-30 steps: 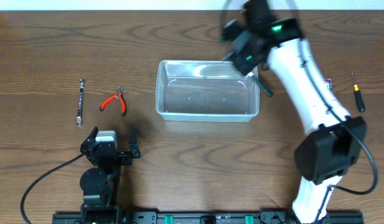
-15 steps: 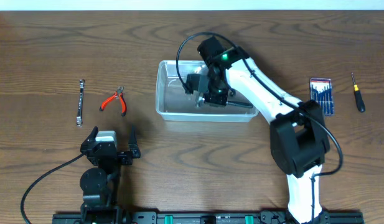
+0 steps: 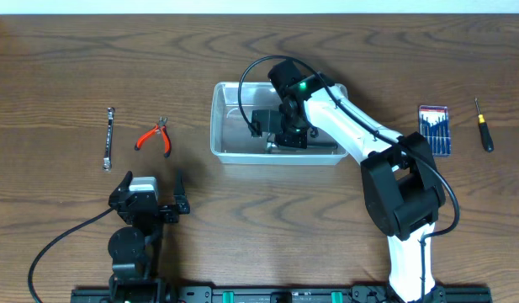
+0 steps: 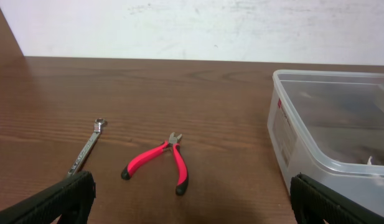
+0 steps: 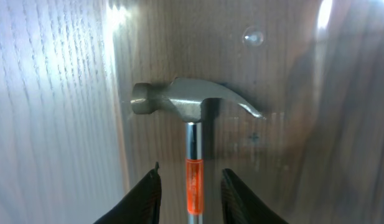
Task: Pack container
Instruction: 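Carry the hammer into the clear container and release it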
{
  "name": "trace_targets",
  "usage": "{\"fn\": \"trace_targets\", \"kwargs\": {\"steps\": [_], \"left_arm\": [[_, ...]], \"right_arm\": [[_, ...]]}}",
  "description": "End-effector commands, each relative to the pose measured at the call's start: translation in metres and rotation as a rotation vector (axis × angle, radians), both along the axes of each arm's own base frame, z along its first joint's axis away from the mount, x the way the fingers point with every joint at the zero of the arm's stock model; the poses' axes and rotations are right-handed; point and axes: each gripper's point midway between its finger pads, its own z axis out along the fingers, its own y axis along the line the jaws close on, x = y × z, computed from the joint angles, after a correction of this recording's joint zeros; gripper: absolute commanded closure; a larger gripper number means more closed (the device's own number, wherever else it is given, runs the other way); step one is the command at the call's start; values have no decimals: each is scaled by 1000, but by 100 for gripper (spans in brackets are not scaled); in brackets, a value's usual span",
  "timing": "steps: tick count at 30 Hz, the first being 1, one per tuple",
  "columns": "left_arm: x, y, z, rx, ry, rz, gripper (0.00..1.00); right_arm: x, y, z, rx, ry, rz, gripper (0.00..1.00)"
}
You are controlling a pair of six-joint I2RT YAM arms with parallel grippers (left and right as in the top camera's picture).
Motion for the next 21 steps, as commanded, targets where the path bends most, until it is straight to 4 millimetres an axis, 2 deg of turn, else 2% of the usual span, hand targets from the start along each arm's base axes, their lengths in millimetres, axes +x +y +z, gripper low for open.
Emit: {"fn": "trace_targets", "kwargs": {"steps": [1,3,5,7,9,11,12,14,15,16,17,19,21], "left_arm": [[0,0,-7,-5,15,2,2],[0,0,-7,-5,15,2,2],[0,0,-7,-5,15,2,2],[0,0,-7,-5,15,2,2],[0,0,-7,-5,15,2,2],[0,0,-7,-5,15,2,2],[0,0,-7,-5,15,2,2],[0,0,-7,-5,15,2,2],[0,0,-7,-5,15,2,2],[0,0,-7,-5,15,2,2],[0,0,-7,-5,15,2,2],[0,0,-7,-5,15,2,2],[0,0,-7,-5,15,2,2]], "right_arm": [[0,-3,0,14,11,-6,65],[1,-3,0,16,8,-8,59],[7,0,4,29,-14,-13,57],[20,3,19,37,-62,-59,57],[39,8,53,73,-126,-154,54],[57,9,92,119,-187,-277,42],[71,4,120,150,-235,-373,40],[88,-9,155,186,-295,-488,40],[103,-29,177,196,-349,-622,31],[117,-57,193,189,-403,-788,1],[126,-90,207,169,-450,-964,1],[127,-151,222,138,-465,-1221,1],[120,-203,223,107,-420,-1364,1]]}}
